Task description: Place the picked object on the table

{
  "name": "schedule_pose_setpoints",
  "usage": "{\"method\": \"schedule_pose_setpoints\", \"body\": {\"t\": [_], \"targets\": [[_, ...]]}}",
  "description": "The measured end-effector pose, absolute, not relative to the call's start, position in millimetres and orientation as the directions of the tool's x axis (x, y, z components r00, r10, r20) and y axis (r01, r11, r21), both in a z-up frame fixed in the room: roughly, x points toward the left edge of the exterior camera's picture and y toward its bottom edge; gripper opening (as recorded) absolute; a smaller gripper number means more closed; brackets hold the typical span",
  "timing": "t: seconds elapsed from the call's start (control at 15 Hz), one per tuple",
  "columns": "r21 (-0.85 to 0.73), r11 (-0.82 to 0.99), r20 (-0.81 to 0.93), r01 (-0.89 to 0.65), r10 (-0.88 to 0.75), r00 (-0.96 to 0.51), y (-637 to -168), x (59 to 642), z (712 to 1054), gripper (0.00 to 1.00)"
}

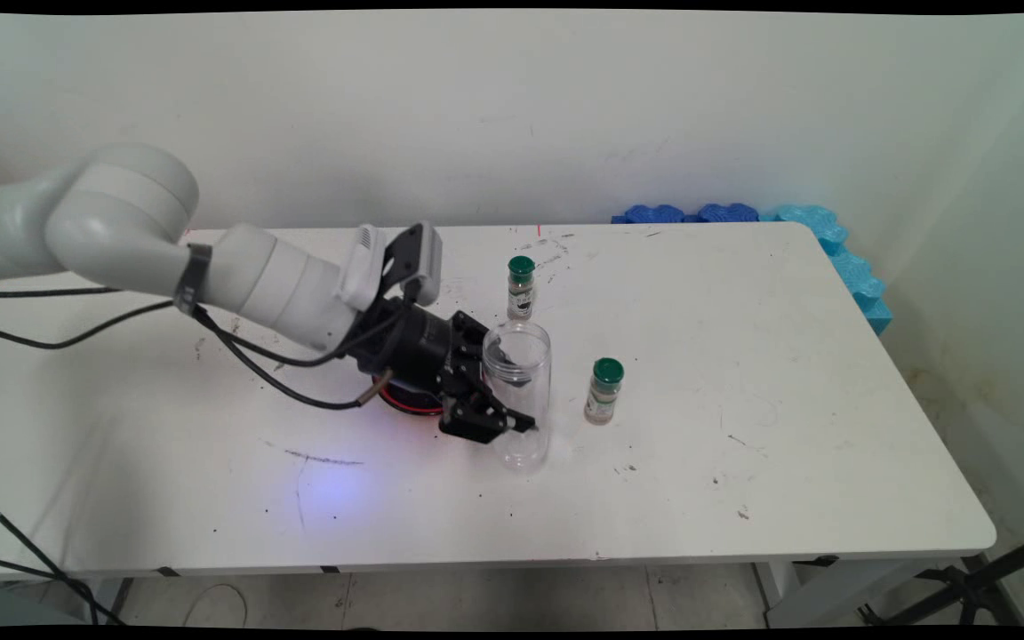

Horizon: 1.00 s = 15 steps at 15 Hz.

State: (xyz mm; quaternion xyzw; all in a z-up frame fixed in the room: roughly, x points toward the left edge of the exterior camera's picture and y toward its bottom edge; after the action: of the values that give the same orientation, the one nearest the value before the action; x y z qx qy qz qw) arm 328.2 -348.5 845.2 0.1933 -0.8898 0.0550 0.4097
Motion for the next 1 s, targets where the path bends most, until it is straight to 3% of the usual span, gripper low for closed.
{"method": "schedule_pose_setpoints", "body": {"t": [1.0], "targets": [[0.059, 0.907, 0.739, -0.418, -0.321, -0.592, -344, 320, 811, 0.00]]}}
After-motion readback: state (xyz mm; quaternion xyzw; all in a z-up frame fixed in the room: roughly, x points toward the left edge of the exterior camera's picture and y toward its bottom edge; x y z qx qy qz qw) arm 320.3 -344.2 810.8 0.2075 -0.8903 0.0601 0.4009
